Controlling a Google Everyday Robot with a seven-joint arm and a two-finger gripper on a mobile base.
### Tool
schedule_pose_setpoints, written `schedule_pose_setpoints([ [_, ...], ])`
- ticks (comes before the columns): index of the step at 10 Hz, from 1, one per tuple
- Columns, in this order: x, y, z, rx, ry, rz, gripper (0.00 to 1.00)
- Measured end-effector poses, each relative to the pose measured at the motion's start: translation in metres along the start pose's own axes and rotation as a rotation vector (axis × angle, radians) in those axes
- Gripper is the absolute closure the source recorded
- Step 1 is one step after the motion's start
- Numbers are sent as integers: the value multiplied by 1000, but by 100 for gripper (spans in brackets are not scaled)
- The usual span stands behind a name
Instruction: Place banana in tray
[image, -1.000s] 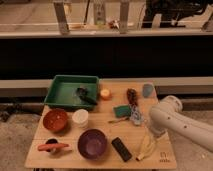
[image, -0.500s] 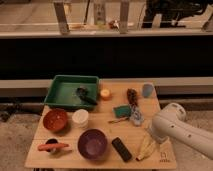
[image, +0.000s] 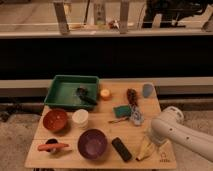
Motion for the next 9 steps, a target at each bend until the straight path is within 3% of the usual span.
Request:
schedule_pose_setpoints([
  [2,-1,-1,11,-14,-20,-5,47],
  [6,-4,-3,20,-35,-34,-11,64],
  [9,-4,-8,18,-18,-45,5,95],
])
